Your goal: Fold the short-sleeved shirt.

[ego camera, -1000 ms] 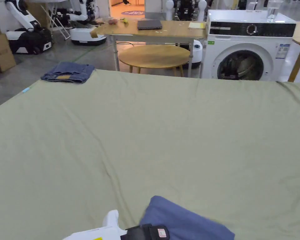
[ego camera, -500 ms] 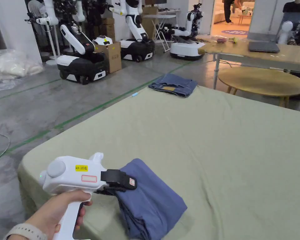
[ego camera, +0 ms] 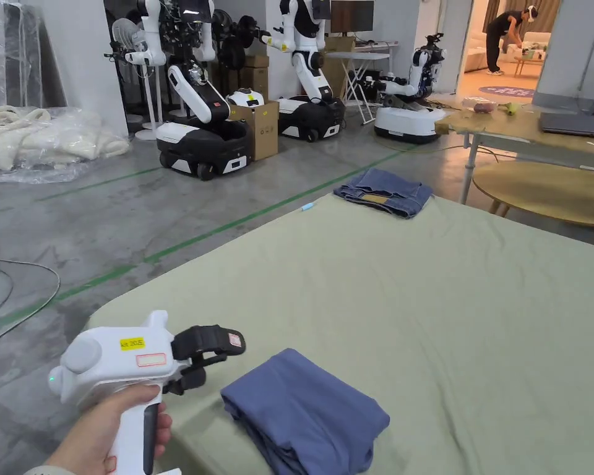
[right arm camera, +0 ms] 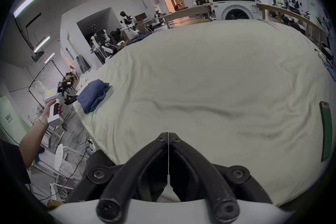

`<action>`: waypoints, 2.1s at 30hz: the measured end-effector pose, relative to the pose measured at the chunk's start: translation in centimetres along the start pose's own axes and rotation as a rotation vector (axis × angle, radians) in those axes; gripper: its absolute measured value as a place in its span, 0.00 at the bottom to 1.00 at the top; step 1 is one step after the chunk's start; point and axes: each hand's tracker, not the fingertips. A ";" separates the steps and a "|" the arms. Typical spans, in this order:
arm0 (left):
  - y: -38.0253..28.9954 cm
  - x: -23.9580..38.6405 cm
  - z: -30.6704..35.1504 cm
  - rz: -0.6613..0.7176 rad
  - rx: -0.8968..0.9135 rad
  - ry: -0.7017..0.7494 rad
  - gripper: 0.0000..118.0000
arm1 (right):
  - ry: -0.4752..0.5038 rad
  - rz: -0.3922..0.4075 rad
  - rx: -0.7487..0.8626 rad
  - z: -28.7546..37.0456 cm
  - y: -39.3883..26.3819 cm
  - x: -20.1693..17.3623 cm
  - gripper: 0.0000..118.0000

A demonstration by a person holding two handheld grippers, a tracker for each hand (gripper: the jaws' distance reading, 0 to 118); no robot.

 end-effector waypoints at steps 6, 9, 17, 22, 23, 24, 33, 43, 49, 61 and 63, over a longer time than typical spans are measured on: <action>0.1 -2.3 3.1 -0.006 0.069 0.175 0.03 | 0.029 0.001 0.020 0.9 -0.6 -0.4 0.00; -1.7 0.3 3.0 -0.114 0.028 0.175 0.03 | 0.035 0.015 0.039 1.8 -0.7 0.0 0.00; -13.3 21.7 1.3 -0.605 0.180 0.176 0.03 | -0.101 0.098 0.245 7.8 4.9 0.6 0.00; -19.8 33.7 0.3 -0.891 0.280 0.090 0.03 | -0.258 0.200 0.436 12.0 11.2 0.9 0.00; -21.3 36.0 0.0 -0.937 0.292 0.083 0.03 | -0.293 0.204 0.486 12.8 12.3 0.9 0.00; -22.7 37.8 -0.2 -0.962 0.301 0.066 0.03 | -0.314 0.206 0.528 13.6 13.4 0.9 0.00; -29.6 45.8 -0.6 -1.036 0.326 0.050 0.03 | -0.476 0.181 0.663 17.8 15.3 0.7 0.00; -31.6 47.0 1.4 -1.043 0.306 -0.029 0.03 | -0.446 0.209 0.681 17.9 14.1 0.1 0.00; -32.0 47.6 1.7 -1.063 0.322 -0.043 0.14 | -0.449 0.208 0.678 17.5 14.4 0.2 0.08; -32.8 48.0 2.0 -1.104 0.364 -0.074 0.99 | -0.449 0.205 0.710 17.7 14.4 0.1 0.95; -32.7 48.1 2.1 -1.109 0.365 -0.071 0.99 | -0.437 0.201 0.678 17.5 14.7 0.0 0.94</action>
